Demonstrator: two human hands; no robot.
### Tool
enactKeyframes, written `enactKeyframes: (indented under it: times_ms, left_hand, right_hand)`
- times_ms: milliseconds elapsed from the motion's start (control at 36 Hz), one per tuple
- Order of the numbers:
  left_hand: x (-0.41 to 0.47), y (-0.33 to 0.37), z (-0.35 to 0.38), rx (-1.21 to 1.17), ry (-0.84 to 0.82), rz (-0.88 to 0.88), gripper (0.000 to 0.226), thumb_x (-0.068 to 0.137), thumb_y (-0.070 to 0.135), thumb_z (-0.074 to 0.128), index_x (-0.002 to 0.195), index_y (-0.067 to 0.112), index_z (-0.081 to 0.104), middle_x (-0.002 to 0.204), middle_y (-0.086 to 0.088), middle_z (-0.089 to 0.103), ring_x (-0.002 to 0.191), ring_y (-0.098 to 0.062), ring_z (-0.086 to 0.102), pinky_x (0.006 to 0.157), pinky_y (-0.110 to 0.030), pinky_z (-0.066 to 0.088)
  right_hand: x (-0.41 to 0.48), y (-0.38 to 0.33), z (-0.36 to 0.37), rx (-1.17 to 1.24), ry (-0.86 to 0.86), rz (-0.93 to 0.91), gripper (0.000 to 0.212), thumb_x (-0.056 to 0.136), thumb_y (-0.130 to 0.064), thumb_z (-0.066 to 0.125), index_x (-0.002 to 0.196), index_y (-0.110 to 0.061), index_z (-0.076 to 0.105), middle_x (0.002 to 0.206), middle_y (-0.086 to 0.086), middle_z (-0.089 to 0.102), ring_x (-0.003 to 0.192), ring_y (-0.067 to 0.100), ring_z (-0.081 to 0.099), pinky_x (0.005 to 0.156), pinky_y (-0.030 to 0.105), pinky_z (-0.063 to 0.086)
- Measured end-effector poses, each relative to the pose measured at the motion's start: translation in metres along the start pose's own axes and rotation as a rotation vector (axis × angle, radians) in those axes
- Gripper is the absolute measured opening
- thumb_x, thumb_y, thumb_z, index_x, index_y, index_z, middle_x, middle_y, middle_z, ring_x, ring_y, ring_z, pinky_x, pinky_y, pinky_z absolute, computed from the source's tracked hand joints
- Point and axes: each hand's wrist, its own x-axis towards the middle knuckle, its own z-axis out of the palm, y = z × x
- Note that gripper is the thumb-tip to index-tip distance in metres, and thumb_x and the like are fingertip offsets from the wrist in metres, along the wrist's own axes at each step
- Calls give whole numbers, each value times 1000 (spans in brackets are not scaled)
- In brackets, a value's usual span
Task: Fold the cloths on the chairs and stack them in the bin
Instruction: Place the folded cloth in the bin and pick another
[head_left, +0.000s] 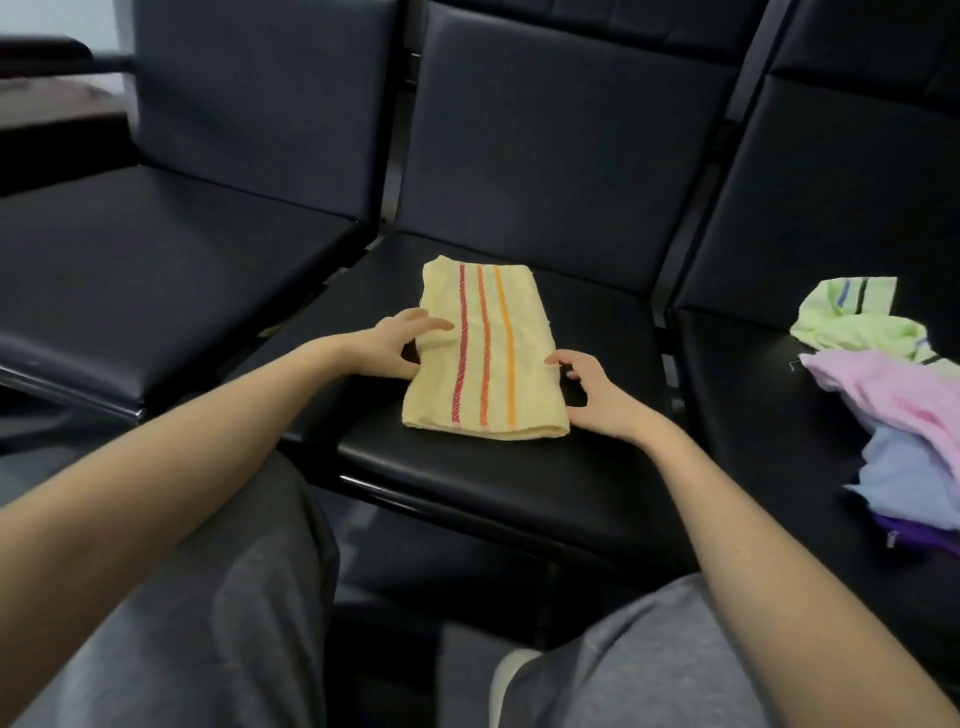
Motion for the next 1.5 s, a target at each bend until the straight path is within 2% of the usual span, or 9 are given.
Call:
enactKeyframes:
  times_ms: [139, 278, 361, 472, 611, 833, 944, 1195, 1500]
  left_hand:
    - [-11, 5, 8, 177, 54, 175, 54, 86, 28, 66, 124, 56, 41, 158, 6, 2, 143, -26, -7, 114, -52, 2]
    - [-19, 0, 6, -55, 92, 379, 39, 83, 35, 66, 93, 71, 56, 137, 20, 42, 141, -12, 20, 112, -25, 14]
    - [-27, 1, 6, -104, 4, 319, 30, 90, 21, 63, 107, 45, 67, 127, 3, 58, 124, -6, 45, 107, -21, 32]
    - [-41, 3, 1, -245, -116, 352, 42, 75, 38, 67, 102, 7, 74, 84, 6, 69, 79, -4, 61, 83, -25, 49]
    - [-45, 9, -8, -290, -371, 383, 8, 78, 25, 68, 74, 26, 74, 74, 8, 65, 74, -5, 58, 77, -22, 46]
    - [-1, 31, -8, -861, 140, -40, 39, 97, 34, 50, 123, 6, 56, 118, -1, 62, 112, -20, 58, 90, -30, 44]
    - [7, 27, 4, -658, 164, -197, 40, 99, 37, 48, 121, 5, 57, 112, -3, 62, 93, -14, 60, 75, -23, 49]
    - [17, 34, 12, -640, 482, -47, 14, 94, 15, 54, 105, 14, 63, 87, 7, 62, 76, -5, 58, 58, -10, 47]
    - [31, 47, 18, -247, 467, -389, 37, 88, 23, 51, 120, 5, 50, 119, -11, 54, 109, -28, 53, 85, -35, 45]
  right_hand:
    - [5, -4, 5, -101, 110, -77, 26, 93, -11, 55, 117, -22, 57, 140, 3, 36, 130, 19, 34, 112, 33, 25]
    - [5, -9, 6, -26, 171, -101, 27, 97, -11, 48, 120, -14, 63, 130, 4, 51, 129, 24, 42, 114, 40, 28]
    - [-1, -14, 0, 74, 107, 47, 28, 96, -21, 52, 122, -18, 63, 149, 2, 35, 139, 18, 29, 117, 39, 21]
    - [-10, -23, -12, 223, -103, 14, 16, 89, -13, 60, 88, -18, 75, 87, -7, 71, 89, 8, 62, 102, 41, 42]
    - [-13, -39, -21, 291, -401, 30, 18, 75, -23, 61, 58, -22, 67, 56, -11, 51, 55, 5, 40, 61, 19, 35]
    - [24, -44, -11, 695, 370, 264, 17, 95, -31, 52, 86, -20, 61, 86, 0, 60, 78, 17, 53, 71, 33, 42]
    - [29, -29, 4, 530, 302, 457, 23, 92, -28, 56, 111, -17, 60, 112, 6, 62, 104, 24, 59, 96, 40, 48]
    - [29, -39, 7, 593, 543, 234, 30, 92, -10, 54, 121, -15, 56, 101, -8, 59, 88, 5, 56, 69, 18, 45]
    - [40, -31, 15, 314, 527, 496, 38, 86, -21, 51, 124, -14, 47, 113, 1, 49, 96, 20, 53, 84, 36, 50]
